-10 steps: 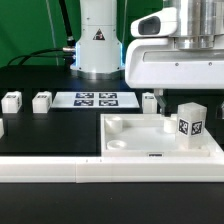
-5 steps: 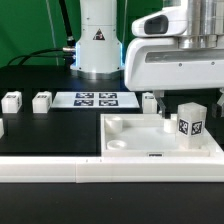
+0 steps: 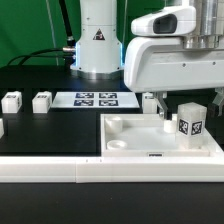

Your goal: Assemble square table

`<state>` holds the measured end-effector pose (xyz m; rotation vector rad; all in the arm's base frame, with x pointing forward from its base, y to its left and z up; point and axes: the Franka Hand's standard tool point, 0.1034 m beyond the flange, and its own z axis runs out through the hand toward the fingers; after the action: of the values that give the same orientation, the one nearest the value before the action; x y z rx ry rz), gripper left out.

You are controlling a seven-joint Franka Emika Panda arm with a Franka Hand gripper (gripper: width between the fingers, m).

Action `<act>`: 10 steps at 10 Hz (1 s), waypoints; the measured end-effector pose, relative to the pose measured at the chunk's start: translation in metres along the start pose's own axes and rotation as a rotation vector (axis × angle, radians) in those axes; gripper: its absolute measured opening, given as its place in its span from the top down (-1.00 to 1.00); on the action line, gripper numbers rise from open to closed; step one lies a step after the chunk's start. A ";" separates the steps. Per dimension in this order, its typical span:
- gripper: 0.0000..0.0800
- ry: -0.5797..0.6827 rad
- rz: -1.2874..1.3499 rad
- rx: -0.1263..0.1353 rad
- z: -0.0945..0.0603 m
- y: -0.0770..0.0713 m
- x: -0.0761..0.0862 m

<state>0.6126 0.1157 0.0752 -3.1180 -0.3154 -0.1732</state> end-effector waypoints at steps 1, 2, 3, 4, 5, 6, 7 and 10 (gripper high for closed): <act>-0.32 0.000 0.001 0.000 0.000 0.000 0.000; 0.03 0.000 0.002 0.000 0.000 0.000 0.000; 0.27 0.000 0.038 0.000 0.000 0.000 0.000; 0.27 0.000 0.037 0.000 0.000 0.001 0.000; 0.27 0.000 0.052 0.000 0.000 0.000 0.000; 0.27 0.000 0.149 0.002 0.000 0.001 0.000; 0.27 0.000 0.202 0.002 0.000 0.002 0.000; 0.27 0.002 0.490 0.005 0.000 -0.003 -0.001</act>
Offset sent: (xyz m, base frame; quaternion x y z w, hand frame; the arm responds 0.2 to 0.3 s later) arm 0.0000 0.0000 0.0000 0.0000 0.0000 0.0000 1.0000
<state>0.6114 0.1189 0.0749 -3.0698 0.4459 -0.1676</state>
